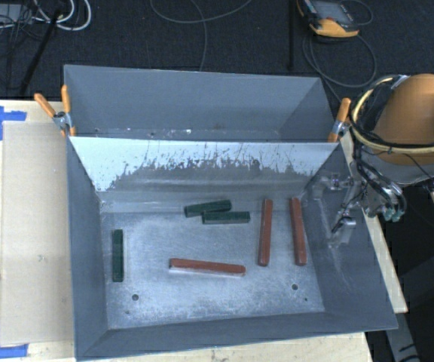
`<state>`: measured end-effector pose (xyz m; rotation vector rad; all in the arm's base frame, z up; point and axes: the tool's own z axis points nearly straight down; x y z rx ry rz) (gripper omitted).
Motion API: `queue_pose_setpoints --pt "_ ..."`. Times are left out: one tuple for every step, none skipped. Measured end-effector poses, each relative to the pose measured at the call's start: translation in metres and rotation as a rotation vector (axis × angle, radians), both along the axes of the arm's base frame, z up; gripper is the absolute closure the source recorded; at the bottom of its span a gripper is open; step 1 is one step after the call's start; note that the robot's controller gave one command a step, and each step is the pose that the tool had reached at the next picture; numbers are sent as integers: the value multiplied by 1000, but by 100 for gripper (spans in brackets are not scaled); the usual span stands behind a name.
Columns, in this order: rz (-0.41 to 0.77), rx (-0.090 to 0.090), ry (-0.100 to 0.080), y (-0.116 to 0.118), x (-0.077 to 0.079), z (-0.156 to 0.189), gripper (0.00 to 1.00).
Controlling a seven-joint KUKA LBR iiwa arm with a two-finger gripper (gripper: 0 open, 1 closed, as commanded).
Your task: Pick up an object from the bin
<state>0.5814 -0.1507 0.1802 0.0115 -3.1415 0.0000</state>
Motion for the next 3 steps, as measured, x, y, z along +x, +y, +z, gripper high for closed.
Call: queue_pose_setpoints --pt "-120 4 3 72 -8 -25 0" --pt "416 1 -1 74 26 -68 0" --pt "877 3 3 69 21 -111 0"
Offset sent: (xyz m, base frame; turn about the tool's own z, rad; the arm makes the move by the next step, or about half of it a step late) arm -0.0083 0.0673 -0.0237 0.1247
